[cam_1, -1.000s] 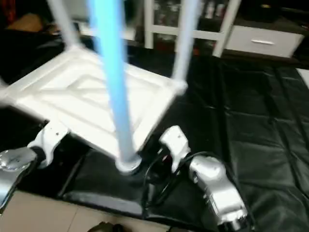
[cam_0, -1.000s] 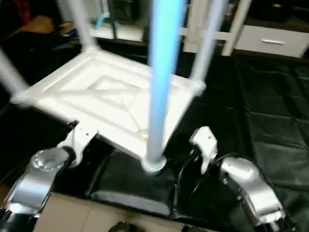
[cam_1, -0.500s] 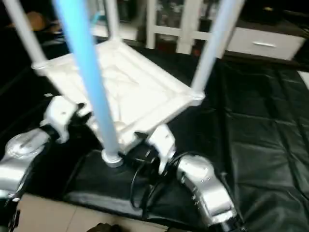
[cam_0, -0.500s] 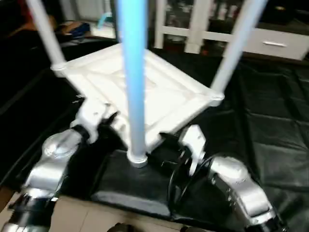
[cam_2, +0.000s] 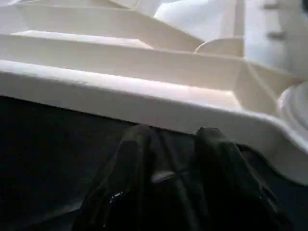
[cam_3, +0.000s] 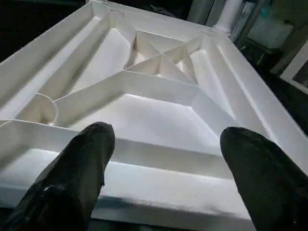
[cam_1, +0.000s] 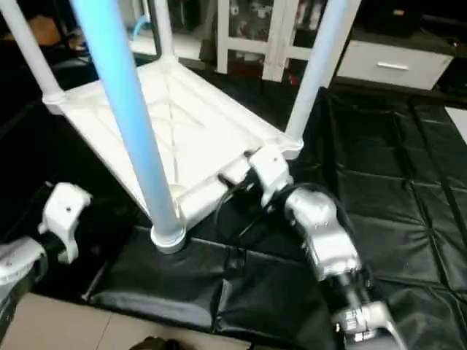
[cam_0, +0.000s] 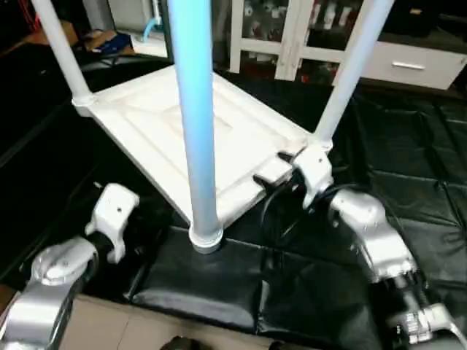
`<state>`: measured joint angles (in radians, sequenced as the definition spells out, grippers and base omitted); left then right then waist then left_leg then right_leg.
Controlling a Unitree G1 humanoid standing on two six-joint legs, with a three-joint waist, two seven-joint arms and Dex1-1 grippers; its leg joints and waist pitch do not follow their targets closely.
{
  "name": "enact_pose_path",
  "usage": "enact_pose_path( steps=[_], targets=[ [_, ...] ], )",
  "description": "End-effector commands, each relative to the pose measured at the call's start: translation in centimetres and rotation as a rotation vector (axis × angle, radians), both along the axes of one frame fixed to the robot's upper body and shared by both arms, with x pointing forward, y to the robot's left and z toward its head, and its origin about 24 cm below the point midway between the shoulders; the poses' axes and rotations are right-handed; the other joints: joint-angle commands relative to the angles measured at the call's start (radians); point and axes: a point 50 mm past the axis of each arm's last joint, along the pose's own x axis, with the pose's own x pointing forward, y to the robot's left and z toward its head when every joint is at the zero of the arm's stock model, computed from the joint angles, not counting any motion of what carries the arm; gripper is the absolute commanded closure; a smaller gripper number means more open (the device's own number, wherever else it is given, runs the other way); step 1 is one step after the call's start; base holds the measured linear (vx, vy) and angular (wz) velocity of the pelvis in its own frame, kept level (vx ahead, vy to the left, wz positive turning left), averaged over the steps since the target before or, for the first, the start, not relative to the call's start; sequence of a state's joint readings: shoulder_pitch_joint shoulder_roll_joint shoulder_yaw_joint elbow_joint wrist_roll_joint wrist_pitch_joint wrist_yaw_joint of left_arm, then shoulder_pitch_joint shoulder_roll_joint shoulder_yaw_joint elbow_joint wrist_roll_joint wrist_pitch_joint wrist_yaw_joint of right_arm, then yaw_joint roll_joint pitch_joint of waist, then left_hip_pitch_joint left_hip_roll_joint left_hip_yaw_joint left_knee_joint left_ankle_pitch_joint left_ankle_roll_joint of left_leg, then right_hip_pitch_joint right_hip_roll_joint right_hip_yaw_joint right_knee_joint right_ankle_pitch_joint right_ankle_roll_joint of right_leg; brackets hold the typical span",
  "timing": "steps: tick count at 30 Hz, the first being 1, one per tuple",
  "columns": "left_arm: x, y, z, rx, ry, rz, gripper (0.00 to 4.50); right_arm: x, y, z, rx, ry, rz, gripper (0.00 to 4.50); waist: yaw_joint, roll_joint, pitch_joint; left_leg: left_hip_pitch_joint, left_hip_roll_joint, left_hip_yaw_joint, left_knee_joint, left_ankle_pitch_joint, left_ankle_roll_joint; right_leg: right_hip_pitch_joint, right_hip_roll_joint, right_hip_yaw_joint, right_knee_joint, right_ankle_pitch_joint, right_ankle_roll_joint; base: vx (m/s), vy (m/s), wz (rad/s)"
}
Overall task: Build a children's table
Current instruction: Rotate leg to tighten
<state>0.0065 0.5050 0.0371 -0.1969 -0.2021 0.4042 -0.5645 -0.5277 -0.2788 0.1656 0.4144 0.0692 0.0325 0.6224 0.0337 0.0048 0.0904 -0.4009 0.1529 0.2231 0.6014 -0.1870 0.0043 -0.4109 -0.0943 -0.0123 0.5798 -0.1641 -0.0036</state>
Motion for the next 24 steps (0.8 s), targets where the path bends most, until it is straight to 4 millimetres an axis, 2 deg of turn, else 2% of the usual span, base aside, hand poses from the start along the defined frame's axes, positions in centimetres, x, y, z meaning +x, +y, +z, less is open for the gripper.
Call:
enact_pose_path(
  steps=[1,2,4,5,6,7,10,11,12,15,16,18,19,21,22,23,24],
  targets=[
    [-0.5,-0.7,1.0,-0.027,0.000,-0.061,2.65,0.8,0.1,0.3,-0.091,-0.020,0.109,0.43,-0.003,0.010,-0.063,0.045,0.070,-0.045,-0.093,-0.284,-0.016,0.021,-0.038,0.019,-0.042,-0.163,-0.201,0.000,0.000,0.00],
    [-0.9,-1.0,1.2,-0.031,0.014,-0.100,2.64,1.6,-0.2,0.9,-0.187,-0.031,0.213,0.27,-0.003,0.005,-0.060,0.044,0.070,-0.043,-0.094,-0.286,-0.011,0.020,-0.038,0.019,-0.045,-0.164,-0.205,0.000,0.000,0.00],
    [-1.2,-1.3,1.4,-0.025,0.033,-0.134,2.64,2.4,-0.7,1.8,-0.290,-0.030,0.317,0.07,-0.005,0.006,-0.059,0.041,0.070,-0.043,-0.088,-0.266,0.009,0.024,-0.039,0.018,-0.042,-0.150,-0.229,0.000,0.000,0.00],
    [-1.3,-1.3,1.4,-0.023,0.036,-0.138,2.64,2.5,-0.8,2.0,-0.309,-0.027,0.336,0.03,-0.003,0.004,-0.055,0.040,0.070,-0.039,-0.085,-0.248,0.035,0.025,-0.039,0.021,-0.043,-0.145,-0.234,0.000,0.000,0.00],
    [-1.4,-1.4,1.4,-0.021,0.042,-0.142,2.64,2.6,-1.1,2.2,-0.346,-0.021,0.374,0.01,-0.002,0.006,-0.056,0.043,0.072,-0.038,-0.084,-0.251,0.040,0.022,-0.040,0.021,-0.042,-0.149,-0.239,0.000,0.000,0.00],
    [-1.6,-1.5,1.4,-0.026,0.052,-0.153,2.64,2.7,-1.4,2.4,-0.398,0.000,0.421,0.01,-0.001,0.003,-0.054,0.041,0.071,-0.037,-0.083,-0.238,0.048,0.024,-0.038,0.021,-0.043,-0.148,-0.237,0.000,0.000,0.00],
    [-2.1,-1.9,1.4,-0.042,0.077,-0.182,2.64,3.0,-2.2,2.8,-0.510,0.040,0.492,0.01,-0.001,0.005,-0.059,0.039,0.074,-0.039,-0.079,-0.210,0.057,0.027,-0.038,0.018,-0.036,-0.119,-0.257,0.000,0.000,0.00],
    [-2.4,-2.1,1.5,-0.052,0.091,-0.204,2.64,3.2,-2.4,2.9,-0.575,0.050,0.508,0.01,-0.001,-0.003,-0.056,0.036,0.075,-0.039,-0.079,-0.201,0.064,0.027,-0.036,0.017,-0.034,-0.117,-0.268,0.000,0.000,0.00],
    [-2.6,-2.3,1.5,-0.057,0.102,-0.218,2.64,3.4,-2.5,3.0,-0.612,0.049,0.510,0.01,-0.001,-0.003,-0.054,0.037,0.075,-0.038,-0.079,-0.196,0.068,0.025,-0.036,0.016,-0.037,-0.117,-0.275,0.000,0.000,0.00],
    [-3.1,-2.7,1.7,-0.069,0.124,-0.249,2.64,3.8,-2.3,2.9,-0.673,0.048,0.512,0.01,-0.001,-0.001,-0.047,0.037,0.076,-0.036,-0.082,-0.226,0.063,0.022,-0.033,0.018,-0.039,-0.151,-0.278,0.000,0.000,0.00],
    [-3.6,-3.1,1.9,-0.087,0.145,-0.279,2.64,3.9,-2.2,2.5,-0.743,0.063,0.519,0.01,-0.003,-0.004,-0.046,0.039,0.078,-0.037,-0.082,-0.240,0.055,0.019,-0.037,0.019,-0.038,-0.165,-0.282,0.000,0.000,0.00],
    [-3.7,-3.3,2.1,-0.086,0.147,-0.287,2.64,4.2,-1.9,2.2,-0.788,0.059,0.499,0.01,-0.003,-0.001,-0.043,0.039,0.079,-0.038,-0.084,-0.252,0.043,0.018,-0.037,0.020,-0.039,-0.179,-0.281,0.000,0.000,0.00],
    [-3.7,-3.3,2.1,-0.086,0.146,-0.287,2.64,4.2,-1.9,2.2,-0.794,0.058,0.497,0.01,-0.002,-0.006,-0.040,0.038,0.078,-0.037,-0.085,-0.256,0.037,0.018,-0.036,0.021,-0.040,-0.183,-0.275,0.000,0.000,0.00],
    [-3.6,-3.5,2.3,-0.087,0.135,-0.276,2.64,4.4,-1.4,1.9,-0.821,0.040,0.467,0.01,-0.003,-0.006,-0.039,0.039,0.077,-0.037,-0.086,-0.257,0.030,0.017,-0.035,0.022,-0.039,-0.182,-0.269,0.000,0.000,0.00],
    [-3.6,-3.6,2.3,-0.089,0.131,-0.272,2.64,4.4,-1.3,1.8,-0.821,0.042,0.471,0.01,-0.004,-0.011,-0.038,0.038,0.077,-0.037,-0.085,-0.252,0.031,0.018,-0.036,0.023,-0.038,-0.176,-0.266,0.000,0.000,0.00],
    [-3.5,-3.8,2.4,-0.090,0.128,-0.271,2.64,4.4,-1.1,1.6,-0.824,0.044,0.477,0.01,-0.002,-0.008,-0.037,0.041,0.078,-0.037,-0.086,-0.255,0.033,0.016,-0.036,0.024,-0.039,-0.174,-0.267,0.000,0.000,0.00],
    [-3.4,-4.1,2.5,-0.093,0.121,-0.269,2.64,4.3,-0.8,1.3,-0.841,0.043,0.479,0.01,-0.003,-0.012,-0.036,0.040,0.079,-0.036,-0.086,-0.255,0.034,0.016,-0.035,0.024,-0.038,-0.172,-0.266,0.000,0.000,0.00]
  ],
)
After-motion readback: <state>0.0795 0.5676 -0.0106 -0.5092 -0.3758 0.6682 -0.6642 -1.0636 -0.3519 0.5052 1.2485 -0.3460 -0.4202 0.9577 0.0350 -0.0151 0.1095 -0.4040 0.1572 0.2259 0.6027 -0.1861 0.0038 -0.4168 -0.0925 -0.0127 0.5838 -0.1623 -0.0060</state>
